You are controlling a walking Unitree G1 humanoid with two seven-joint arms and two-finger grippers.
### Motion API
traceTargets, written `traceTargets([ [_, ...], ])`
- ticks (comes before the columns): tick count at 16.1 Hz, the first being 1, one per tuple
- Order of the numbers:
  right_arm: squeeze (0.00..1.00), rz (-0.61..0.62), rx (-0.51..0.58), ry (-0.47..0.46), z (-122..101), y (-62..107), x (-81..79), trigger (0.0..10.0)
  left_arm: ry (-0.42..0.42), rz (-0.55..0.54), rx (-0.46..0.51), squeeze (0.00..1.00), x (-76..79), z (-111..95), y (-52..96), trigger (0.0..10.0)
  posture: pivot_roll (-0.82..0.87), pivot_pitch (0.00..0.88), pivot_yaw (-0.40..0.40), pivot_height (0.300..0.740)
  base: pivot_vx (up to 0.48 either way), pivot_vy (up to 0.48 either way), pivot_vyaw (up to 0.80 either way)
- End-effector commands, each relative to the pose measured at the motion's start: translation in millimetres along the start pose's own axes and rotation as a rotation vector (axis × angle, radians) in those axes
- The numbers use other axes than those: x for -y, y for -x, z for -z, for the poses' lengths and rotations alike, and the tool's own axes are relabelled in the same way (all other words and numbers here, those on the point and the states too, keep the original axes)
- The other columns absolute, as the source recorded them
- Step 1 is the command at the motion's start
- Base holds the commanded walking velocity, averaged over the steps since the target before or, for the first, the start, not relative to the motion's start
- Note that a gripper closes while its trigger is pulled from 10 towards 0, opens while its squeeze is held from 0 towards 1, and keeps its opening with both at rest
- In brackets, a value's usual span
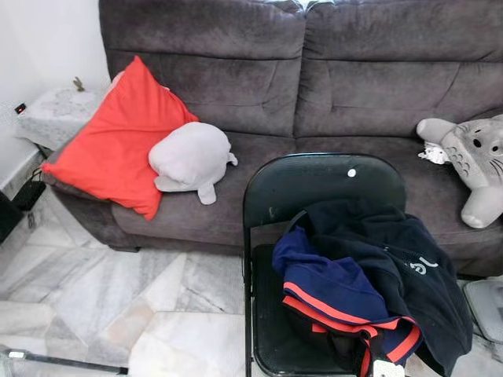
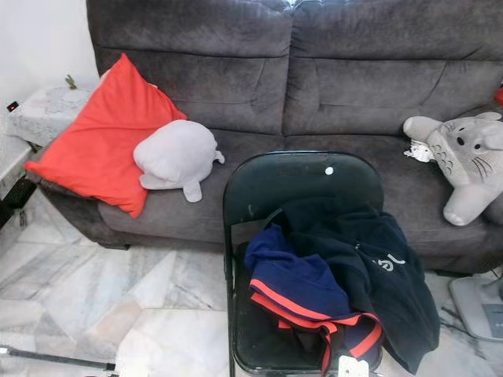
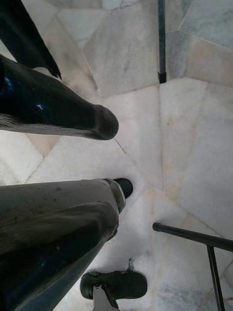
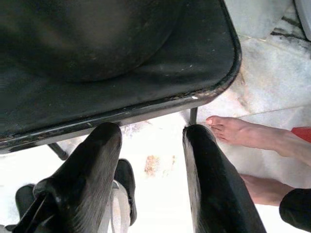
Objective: Hang hanger
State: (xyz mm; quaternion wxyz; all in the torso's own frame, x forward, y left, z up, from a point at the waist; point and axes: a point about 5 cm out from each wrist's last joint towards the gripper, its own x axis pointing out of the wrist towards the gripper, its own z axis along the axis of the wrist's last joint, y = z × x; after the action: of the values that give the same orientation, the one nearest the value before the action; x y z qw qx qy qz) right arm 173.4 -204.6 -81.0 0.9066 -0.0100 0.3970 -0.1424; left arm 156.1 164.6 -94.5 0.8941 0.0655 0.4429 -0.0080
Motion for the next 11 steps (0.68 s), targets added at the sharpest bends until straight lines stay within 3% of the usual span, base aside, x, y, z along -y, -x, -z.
traceTargets([
  [1, 0.00, -0.003, -0.024, 0.008, 6.0, 1.7, -1.2, 10.0, -0.005, 0.047, -0.119, 0.00, 11.1, 30.4, 8.5, 10.0, -0.04, 0.125, 0.019, 0.721, 0.000, 0.000, 0.00],
  [5, 0.00, -0.005, -0.030, 0.008, 7.6, 2.2, -2.3, 10.0, -0.005, 0.048, -0.117, 0.00, 10.7, 30.5, 8.6, 10.0, -0.04, 0.121, 0.020, 0.721, -0.323, 0.000, 0.00],
  [11, 0.00, -0.004, -0.027, 0.005, 7.5, 2.3, -2.5, 10.0, -0.015, 0.044, -0.124, 0.00, 9.8, 31.8, 8.9, 10.0, -0.04, 0.115, 0.022, 0.721, 0.000, 0.000, 0.00],
])
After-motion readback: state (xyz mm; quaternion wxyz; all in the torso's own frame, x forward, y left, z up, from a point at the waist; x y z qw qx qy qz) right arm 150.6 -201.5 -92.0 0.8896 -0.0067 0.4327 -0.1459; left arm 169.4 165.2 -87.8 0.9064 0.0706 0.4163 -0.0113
